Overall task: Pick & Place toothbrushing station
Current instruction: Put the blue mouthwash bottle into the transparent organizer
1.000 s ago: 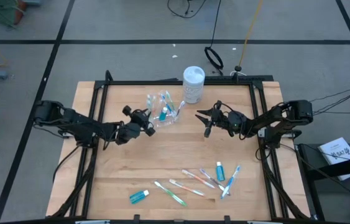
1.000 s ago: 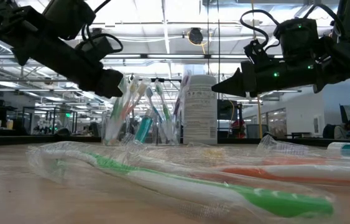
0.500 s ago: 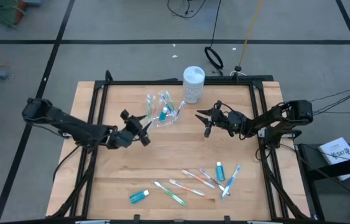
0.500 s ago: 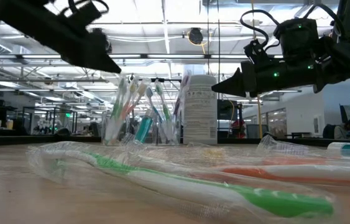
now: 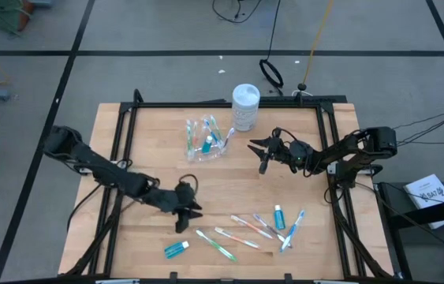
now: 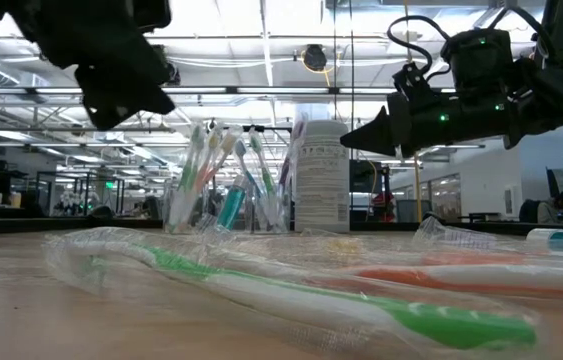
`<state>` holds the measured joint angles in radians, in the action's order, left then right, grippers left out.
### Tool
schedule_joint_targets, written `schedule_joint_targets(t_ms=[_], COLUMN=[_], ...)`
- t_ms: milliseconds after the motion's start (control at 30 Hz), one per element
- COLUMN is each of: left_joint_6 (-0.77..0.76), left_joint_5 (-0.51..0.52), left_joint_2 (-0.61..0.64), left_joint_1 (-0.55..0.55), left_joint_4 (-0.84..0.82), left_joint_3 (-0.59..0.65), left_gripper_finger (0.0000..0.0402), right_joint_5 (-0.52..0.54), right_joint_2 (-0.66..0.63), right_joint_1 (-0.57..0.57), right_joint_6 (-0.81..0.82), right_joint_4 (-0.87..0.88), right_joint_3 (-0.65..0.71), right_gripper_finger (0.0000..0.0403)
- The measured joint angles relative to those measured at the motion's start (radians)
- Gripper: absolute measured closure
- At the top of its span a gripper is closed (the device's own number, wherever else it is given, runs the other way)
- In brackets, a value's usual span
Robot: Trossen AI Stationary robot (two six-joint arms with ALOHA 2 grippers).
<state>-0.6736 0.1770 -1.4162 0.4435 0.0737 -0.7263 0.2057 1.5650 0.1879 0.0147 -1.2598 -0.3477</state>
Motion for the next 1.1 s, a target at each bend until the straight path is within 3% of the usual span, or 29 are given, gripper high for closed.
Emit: schedule_joint_targets(t_ms=[267, 433, 667, 867, 1100], left_joint_6=[0.106, 0.208, 0.020, 0.003, -0.176], left_joint_5=[-0.024, -0.024, -0.213, -0.322, -0.290], left_joint_2=[-0.133, -0.194, -0.234, -0.234, -0.234], left_joint_1=[0.018, 0.012, -0.060, -0.047, 0.041], left_joint_4=[-0.271, -0.341, -0.448, -0.499, -0.468], left_joint_3=[-0.272, -0.346, -0.382, -0.379, -0.379], left_gripper_finger=[0.0270, 0.0260, 0.0198, 0.0167, 0.0172], right_joint_5=[-0.001, 0.000, 0.001, 0.002, 0.002], right_joint_2=[0.000, 0.000, 0.000, 0.000, 0.000], right_joint_1=[0.000, 0.000, 0.001, 0.002, 0.002], right_joint_6=[0.114, 0.085, 0.039, -0.005, 0.007], right_joint_4=[0.025, -0.002, -0.021, -0.063, -0.034], right_joint_3=[0.000, 0.000, 0.000, -0.001, -0.001], right_gripper_finger=[0.0312, 0.0312, 0.0312, 0.0312, 0.0312])
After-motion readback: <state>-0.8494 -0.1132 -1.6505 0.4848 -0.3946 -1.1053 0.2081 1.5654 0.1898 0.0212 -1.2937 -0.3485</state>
